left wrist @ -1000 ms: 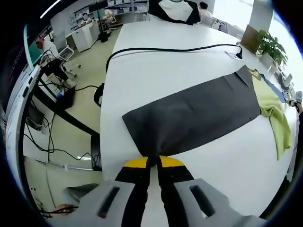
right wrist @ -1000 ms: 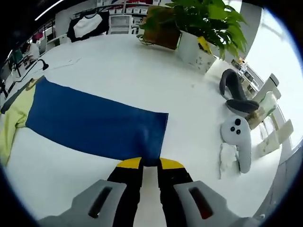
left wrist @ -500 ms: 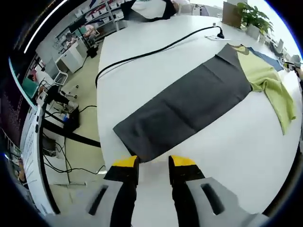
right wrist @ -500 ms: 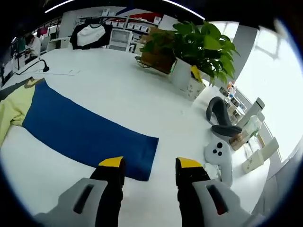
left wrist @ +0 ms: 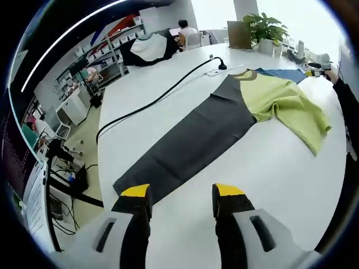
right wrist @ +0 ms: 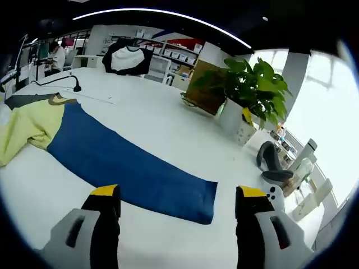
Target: Fold the garment on the visible template until the final outline fits inside the template.
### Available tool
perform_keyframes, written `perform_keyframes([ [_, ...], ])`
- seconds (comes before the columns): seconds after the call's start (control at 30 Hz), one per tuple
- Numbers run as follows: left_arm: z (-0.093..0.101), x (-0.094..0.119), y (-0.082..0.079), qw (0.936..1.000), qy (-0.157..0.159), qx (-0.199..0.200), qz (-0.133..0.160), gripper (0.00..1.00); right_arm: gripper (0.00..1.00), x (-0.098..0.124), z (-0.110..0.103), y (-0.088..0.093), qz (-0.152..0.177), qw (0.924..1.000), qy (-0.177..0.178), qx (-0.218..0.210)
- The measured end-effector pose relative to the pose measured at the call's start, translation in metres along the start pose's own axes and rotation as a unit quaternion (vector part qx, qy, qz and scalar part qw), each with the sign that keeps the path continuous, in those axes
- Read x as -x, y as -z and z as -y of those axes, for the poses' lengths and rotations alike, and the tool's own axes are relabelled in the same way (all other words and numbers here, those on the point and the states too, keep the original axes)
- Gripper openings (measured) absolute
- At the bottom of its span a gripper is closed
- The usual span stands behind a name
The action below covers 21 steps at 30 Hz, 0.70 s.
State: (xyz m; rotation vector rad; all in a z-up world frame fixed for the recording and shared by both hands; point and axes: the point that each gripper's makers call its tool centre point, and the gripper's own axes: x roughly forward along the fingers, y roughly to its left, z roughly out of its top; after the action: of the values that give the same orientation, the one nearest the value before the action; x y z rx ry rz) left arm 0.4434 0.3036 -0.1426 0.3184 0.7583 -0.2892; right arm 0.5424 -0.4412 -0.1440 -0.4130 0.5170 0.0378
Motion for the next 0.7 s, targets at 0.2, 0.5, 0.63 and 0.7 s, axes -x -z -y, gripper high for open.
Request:
perform_keyframes([
  [0.2,0.024,-0.001,-0.013,0.9989,0.013,-0.014,0.042,0.58,0.97,0.016,-0.030,-0.018,0.036,0.9988,-0.027,0.022],
  [0.5,0.066,0.005,-0.032,0.9900,-0.014,-0.079,0.116,0.99,0.99,0.036,-0.076,-0.031,0.067,0.9941,-0.064,0.057],
  [0.63,0.089,0.007,-0.039,0.9845,0.001,-0.092,0.149,1.00,1.00,0.040,-0.086,-0.034,0.076,0.9922,-0.070,0.069],
  [0.7,0.102,0.009,-0.043,0.9799,-0.007,-0.106,0.169,1.00,1.00,0.044,-0.093,-0.034,0.084,0.9912,-0.075,0.071],
])
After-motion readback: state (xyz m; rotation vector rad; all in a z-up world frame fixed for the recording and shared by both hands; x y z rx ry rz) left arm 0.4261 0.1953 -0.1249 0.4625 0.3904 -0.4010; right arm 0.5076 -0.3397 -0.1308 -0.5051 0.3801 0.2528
